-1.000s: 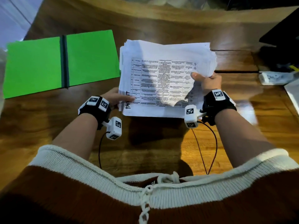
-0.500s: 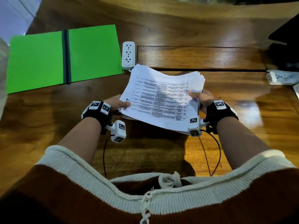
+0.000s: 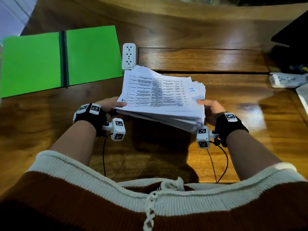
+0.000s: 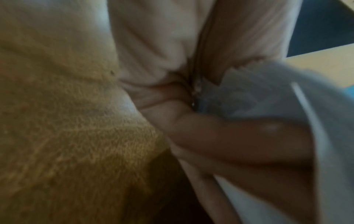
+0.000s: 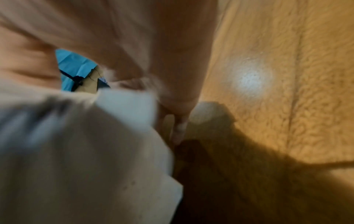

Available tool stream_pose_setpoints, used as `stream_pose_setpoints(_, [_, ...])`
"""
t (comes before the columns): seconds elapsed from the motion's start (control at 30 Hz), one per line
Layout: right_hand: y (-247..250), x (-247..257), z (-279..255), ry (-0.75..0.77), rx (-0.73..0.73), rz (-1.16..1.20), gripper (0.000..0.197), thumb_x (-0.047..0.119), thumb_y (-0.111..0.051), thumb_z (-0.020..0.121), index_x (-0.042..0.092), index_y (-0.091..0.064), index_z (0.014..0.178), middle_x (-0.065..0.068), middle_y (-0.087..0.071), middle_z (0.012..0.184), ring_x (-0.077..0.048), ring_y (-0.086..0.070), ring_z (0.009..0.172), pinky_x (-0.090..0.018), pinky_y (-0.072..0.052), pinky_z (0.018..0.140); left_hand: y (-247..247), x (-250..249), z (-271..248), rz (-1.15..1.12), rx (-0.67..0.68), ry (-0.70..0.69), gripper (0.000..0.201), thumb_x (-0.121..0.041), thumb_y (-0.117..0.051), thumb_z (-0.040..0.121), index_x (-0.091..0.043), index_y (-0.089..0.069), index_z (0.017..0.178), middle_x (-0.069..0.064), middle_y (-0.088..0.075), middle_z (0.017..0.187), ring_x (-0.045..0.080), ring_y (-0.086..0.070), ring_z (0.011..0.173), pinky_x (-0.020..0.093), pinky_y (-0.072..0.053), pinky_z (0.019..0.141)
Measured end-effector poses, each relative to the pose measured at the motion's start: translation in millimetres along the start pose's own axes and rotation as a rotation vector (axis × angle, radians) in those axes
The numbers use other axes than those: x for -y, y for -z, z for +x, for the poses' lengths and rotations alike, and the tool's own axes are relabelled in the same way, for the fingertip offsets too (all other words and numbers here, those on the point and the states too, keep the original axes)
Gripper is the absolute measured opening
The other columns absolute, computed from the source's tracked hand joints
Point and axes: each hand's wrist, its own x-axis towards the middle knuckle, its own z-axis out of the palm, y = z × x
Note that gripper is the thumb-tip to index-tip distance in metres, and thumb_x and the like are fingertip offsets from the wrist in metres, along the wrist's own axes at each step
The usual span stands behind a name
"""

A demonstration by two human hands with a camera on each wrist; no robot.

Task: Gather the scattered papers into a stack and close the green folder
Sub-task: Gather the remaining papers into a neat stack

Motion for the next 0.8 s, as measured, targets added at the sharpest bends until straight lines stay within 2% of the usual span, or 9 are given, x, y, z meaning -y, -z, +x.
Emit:
stream_pose_setpoints(0.07, [-3, 2, -2, 0.032, -0.027, 0.066, 0.026, 0.021, -0.066, 0.077, 0.010, -0.075, 0.099, -0.012, -0.071, 0.109, -0.031, -0.067, 0.101, -0.043, -0.048, 0.097, -2, -5, -5, 0.008, -0.008, 0.006, 0.029, -0.018, -0.056, 0.092, -0.014, -0.049, 0.120, 0.001, -0.069, 0.072, 0.014, -0.057, 0.053, 0.021, -0.045, 0.051])
stream_pose_setpoints(0.13, [-5, 1, 1, 0.044, -0.056, 0.042, 0.027, 0.017, -0.059, 0.083, 0.006, -0.072, 0.103, -0.012, -0.073, 0.101, -0.030, -0.068, 0.095, -0.040, -0.048, 0.093, -7, -10, -9, 0.003, -0.023, 0.045, 0.020, -0.013, -0.048, 0.097, -0.012, -0.047, 0.117, 0.000, -0.067, 0.070, 0.010, -0.060, 0.046, 0.021, -0.048, 0.043])
stream_pose_setpoints(0.3, [4, -9, 30, 0.092, -0.169, -0.107, 0.020, 0.016, -0.065, 0.068, 0.006, -0.069, 0.085, -0.006, -0.074, 0.078, -0.034, -0.062, 0.099, -0.048, -0.042, 0.101, 0, 8, 6, 0.045, -0.045, 0.105, 0.084, -0.050, -0.082, 0.059, -0.006, -0.054, 0.124, 0.010, -0.065, 0.112, 0.030, -0.062, 0.099, 0.045, -0.046, 0.099])
stream_pose_setpoints(0.4, [3, -13, 29, 0.090, -0.189, -0.109, 0.019, 0.017, -0.067, 0.069, 0.006, -0.071, 0.084, -0.007, -0.074, 0.085, -0.035, -0.064, 0.101, -0.047, -0.043, 0.103, -12, 10, -11, -0.380, -0.007, 0.161, 0.075, -0.037, -0.092, 0.040, -0.009, -0.068, 0.105, 0.007, -0.073, 0.089, 0.020, -0.069, 0.074, 0.031, -0.057, 0.075])
stream_pose_setpoints(0.47, [0, -11, 26, 0.090, -0.244, -0.144, 0.010, 0.012, -0.061, 0.083, 0.005, -0.067, 0.079, -0.003, -0.073, 0.071, -0.032, -0.062, 0.089, -0.042, -0.044, 0.094, -22, 10, -23, -0.563, 0.054, 0.105, 0.039, -0.035, -0.076, 0.069, -0.011, -0.074, 0.100, 0.009, -0.073, 0.103, 0.022, -0.072, 0.086, 0.035, -0.057, 0.083])
stream_pose_setpoints(0.57, [-5, -7, 21, 0.069, -0.274, -0.205, 0.015, 0.009, -0.053, 0.090, 0.003, -0.060, 0.078, -0.011, -0.063, 0.070, -0.027, -0.059, 0.069, -0.040, -0.045, 0.074, -28, 21, -25, -0.670, 0.097, 0.075, 0.029, -0.030, -0.058, 0.087, -0.015, -0.073, 0.106, 0.009, -0.069, 0.115, 0.025, -0.070, 0.097, 0.041, -0.055, 0.088])
stream_pose_setpoints(0.67, [-4, -4, 24, 0.045, -0.298, -0.291, 0.023, 0.009, -0.052, 0.091, 0.006, -0.054, 0.068, -0.009, -0.056, 0.060, -0.020, -0.054, 0.046, -0.033, -0.040, 0.058, -28, 21, -24, -0.542, 0.020, 0.110, 0.051, -0.028, -0.076, 0.070, -0.014, -0.063, 0.118, 0.009, -0.071, 0.108, 0.028, -0.070, 0.089, 0.040, -0.056, 0.080])
stream_pose_setpoints(0.73, [-6, -2, 26, -0.003, -0.314, -0.358, 0.019, 0.014, -0.053, 0.092, 0.008, -0.056, 0.074, -0.008, -0.056, 0.069, -0.024, -0.053, 0.059, -0.034, -0.044, 0.059, -24, 18, -22, -0.469, 0.020, 0.131, 0.076, -0.026, -0.094, 0.038, -0.009, -0.066, 0.107, 0.008, -0.074, 0.091, 0.024, -0.072, 0.077, 0.033, -0.060, 0.065])
stream_pose_setpoints(0.8, [-7, 2, 26, -0.057, -0.293, -0.414, 0.019, 0.020, -0.050, 0.094, 0.016, -0.051, 0.075, -0.002, -0.052, 0.073, -0.019, -0.054, 0.060, -0.025, -0.049, 0.048, -20, 12, -19, -0.443, 0.040, 0.143, 0.070, -0.018, -0.094, 0.034, -0.005, -0.067, 0.097, 0.007, -0.073, 0.087, 0.024, -0.072, 0.069, 0.025, -0.059, 0.053])
